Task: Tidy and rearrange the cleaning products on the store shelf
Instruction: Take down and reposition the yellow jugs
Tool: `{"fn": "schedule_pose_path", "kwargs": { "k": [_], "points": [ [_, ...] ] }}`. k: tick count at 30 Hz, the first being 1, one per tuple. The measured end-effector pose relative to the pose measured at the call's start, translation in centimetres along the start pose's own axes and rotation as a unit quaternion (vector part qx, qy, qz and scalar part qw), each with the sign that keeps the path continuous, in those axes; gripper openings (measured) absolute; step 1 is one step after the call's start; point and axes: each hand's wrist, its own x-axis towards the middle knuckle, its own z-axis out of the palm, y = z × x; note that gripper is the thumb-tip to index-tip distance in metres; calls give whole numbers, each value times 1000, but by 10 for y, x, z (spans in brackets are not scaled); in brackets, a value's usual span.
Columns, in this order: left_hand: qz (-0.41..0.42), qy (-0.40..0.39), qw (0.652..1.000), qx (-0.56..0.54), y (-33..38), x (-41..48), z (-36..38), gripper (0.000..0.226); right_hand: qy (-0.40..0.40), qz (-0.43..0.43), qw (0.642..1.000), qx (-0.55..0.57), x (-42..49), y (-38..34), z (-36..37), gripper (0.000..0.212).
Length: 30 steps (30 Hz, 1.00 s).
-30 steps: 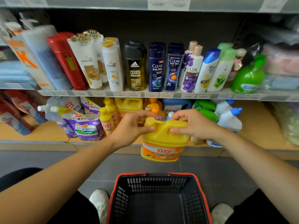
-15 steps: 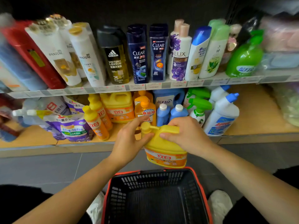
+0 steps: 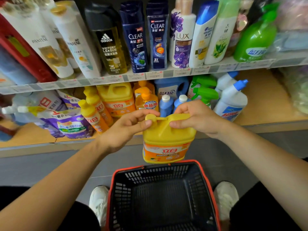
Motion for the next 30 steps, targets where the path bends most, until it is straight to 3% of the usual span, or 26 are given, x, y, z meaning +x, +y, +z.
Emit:
{"fn": "schedule_pose_path", "kwargs": {
  "k": [4,10,15,21,27,30],
  "points": [
    [20,12,999,-34,-3,-6,2,40,8,-12,1000,18,-5,-4,6,19],
    [66,144,987,24,-2,-12,19,13,33,-30,999,-7,-16,-8,26,22],
    [91,123,976,154,8,-18,23,14,37,-41,998,-21,-19,-7,37,21],
    [86,118,978,151,4,-23,25,4,31,-55,996,-67,-19,-8,39,23],
    [47,139,988,37,-8,-22,2,34,68,-29,997,27,-15,-10,30,22],
    [-7,105,993,48,-23,-24,-11,43,92,-17,991,97,-13,-13,22,16]
  ]
}}
